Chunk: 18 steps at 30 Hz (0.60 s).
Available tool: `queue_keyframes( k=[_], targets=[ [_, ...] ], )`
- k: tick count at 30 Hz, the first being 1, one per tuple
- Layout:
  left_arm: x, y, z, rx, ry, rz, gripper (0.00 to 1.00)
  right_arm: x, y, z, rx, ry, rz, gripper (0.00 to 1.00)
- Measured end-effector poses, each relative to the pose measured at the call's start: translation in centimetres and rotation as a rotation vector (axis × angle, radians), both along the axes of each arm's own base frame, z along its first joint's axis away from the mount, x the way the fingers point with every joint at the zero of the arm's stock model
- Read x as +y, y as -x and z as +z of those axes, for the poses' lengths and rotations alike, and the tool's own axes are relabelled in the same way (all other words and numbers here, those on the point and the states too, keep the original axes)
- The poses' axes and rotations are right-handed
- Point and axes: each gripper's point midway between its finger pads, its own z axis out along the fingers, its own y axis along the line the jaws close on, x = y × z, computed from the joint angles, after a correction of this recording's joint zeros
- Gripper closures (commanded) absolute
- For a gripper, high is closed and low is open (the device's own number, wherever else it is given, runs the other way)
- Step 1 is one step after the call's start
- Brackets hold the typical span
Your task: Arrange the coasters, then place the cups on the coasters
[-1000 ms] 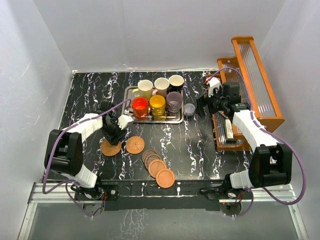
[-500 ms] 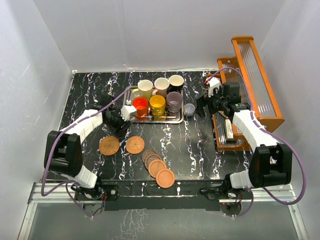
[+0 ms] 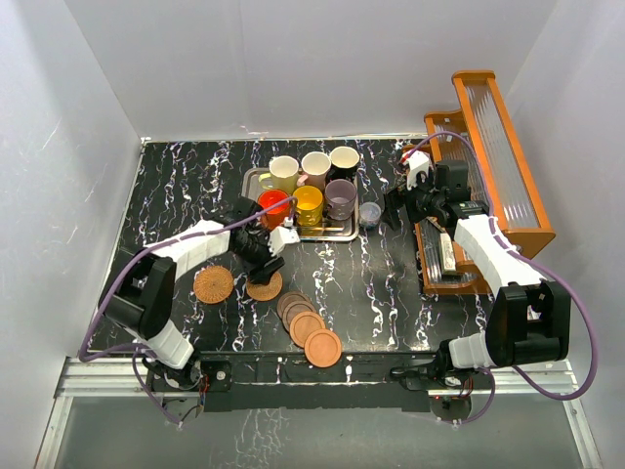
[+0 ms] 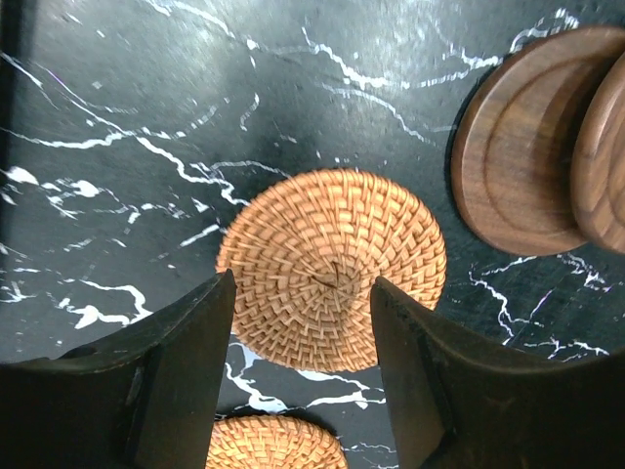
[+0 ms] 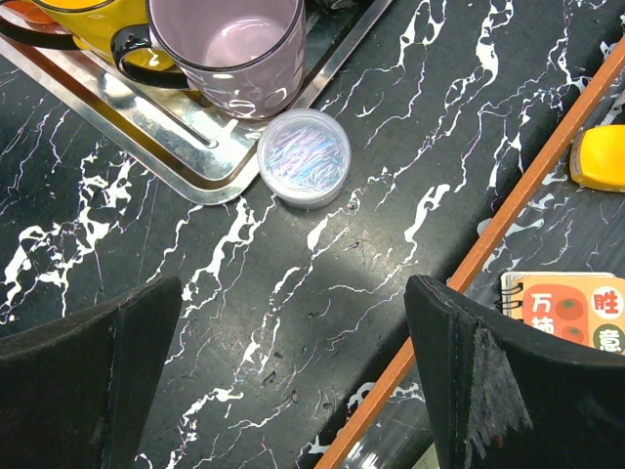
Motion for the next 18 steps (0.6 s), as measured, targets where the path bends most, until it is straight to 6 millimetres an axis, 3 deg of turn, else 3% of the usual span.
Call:
queue_keyframes(
  k=[4,18],
  targets=[
    [0.9,0.9,-1.1,0.01,-0.034,-0.026,0.44,0.0,0.0,0.0,0.0,0.0,0.0,0.02],
    [4.3,2.2,-1.3,-0.045,-0.148,-0.071,0.44,0.0,0.0,0.0,0.0,0.0,0.001,0.02]
  ],
)
